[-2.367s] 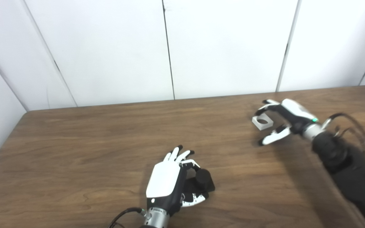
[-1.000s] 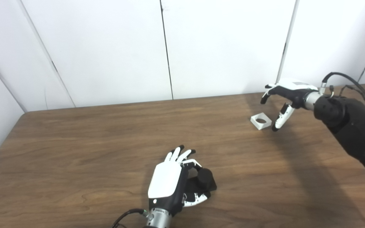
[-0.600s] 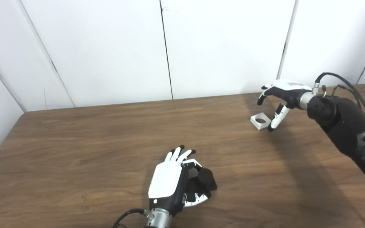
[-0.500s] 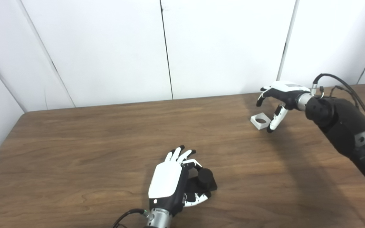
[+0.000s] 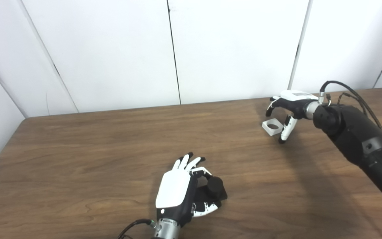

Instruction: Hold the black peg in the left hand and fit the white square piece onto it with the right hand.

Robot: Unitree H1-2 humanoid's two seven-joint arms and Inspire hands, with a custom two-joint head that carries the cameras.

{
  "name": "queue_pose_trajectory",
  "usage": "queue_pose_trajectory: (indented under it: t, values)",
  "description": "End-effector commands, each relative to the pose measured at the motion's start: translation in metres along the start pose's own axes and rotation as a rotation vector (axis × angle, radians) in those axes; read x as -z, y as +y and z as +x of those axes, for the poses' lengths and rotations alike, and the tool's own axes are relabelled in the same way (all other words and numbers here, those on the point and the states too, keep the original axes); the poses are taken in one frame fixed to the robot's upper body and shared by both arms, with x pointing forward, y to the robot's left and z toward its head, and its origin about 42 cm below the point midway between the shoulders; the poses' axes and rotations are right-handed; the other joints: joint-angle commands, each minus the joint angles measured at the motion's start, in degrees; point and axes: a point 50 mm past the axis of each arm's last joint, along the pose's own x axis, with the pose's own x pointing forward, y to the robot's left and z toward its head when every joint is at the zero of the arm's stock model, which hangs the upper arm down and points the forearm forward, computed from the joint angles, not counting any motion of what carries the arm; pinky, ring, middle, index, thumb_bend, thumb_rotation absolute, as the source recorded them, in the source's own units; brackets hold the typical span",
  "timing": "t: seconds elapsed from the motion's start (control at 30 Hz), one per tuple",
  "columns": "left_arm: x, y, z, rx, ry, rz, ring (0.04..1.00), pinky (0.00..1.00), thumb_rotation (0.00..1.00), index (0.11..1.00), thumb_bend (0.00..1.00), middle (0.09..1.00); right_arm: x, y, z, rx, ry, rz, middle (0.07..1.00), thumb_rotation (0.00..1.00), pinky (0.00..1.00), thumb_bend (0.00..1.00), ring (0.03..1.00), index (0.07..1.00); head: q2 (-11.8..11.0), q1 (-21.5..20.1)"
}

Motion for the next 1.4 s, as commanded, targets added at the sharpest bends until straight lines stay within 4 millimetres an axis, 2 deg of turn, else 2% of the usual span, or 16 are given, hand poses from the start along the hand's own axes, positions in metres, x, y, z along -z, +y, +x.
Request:
queue_pose_trajectory:
  t: [0.0,0.43,0.73,1.37]
  values:
    - [0.001,-0.009,-0.004,0.051,0.006,0.011,0.983,0.98,0.08,0.488,0.51,0.887,-0.006,-0.041,-0.002,0.087,-0.030,-0.038,0.983,0.07,0.99,0.83,1.000,0.750,0.1,-0.1]
    - [0.001,-0.010,-0.003,0.049,0.008,0.009,0.982,0.99,0.07,0.488,0.51,0.883,-0.005,-0.036,0.000,0.087,-0.042,-0.031,0.981,0.06,0.98,0.82,1.000,0.737,0.3,0.4]
    - [0.000,-0.007,-0.004,0.046,0.011,0.004,0.981,0.99,0.08,0.487,0.51,0.878,-0.005,-0.033,0.002,0.093,-0.062,-0.042,0.969,0.07,0.94,0.81,1.000,0.694,0.4,0.5]
    - [0.000,-0.008,-0.004,0.045,0.011,0.002,0.985,0.99,0.08,0.487,0.51,0.881,-0.004,-0.022,0.002,0.107,-0.075,-0.011,0.959,0.04,0.95,0.83,1.000,0.650,0.9,0.7]
